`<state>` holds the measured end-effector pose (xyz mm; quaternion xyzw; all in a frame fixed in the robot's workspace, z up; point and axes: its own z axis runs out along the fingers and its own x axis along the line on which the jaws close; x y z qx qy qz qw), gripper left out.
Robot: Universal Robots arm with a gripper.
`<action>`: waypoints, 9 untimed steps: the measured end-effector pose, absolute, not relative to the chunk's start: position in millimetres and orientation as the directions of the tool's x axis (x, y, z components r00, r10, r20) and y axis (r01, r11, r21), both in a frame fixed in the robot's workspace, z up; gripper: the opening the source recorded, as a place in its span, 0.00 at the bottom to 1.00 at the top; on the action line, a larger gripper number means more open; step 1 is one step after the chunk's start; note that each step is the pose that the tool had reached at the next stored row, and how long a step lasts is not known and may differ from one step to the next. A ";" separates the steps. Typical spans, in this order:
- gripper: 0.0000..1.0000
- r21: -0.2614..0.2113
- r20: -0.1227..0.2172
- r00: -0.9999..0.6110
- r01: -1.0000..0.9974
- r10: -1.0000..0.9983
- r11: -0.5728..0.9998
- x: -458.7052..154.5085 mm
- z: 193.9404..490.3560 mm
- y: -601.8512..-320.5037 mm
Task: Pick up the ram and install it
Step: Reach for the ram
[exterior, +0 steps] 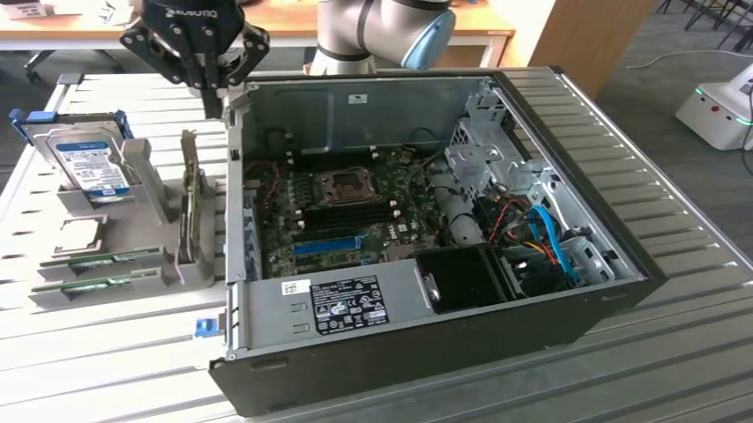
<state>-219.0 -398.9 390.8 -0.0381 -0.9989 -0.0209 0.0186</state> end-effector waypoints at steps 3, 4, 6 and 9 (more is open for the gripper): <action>0.10 0.040 0.041 -0.996 0.077 0.075 0.996 -227.2 390.7 -398.8; 0.10 0.040 0.042 -0.996 0.077 0.075 0.996 -230.3 390.6 -398.8; 0.10 0.040 0.043 -0.996 0.077 0.075 0.996 -235.7 390.5 -398.9; 0.10 0.040 0.046 -0.996 0.077 0.075 0.996 -244.6 390.4 -398.8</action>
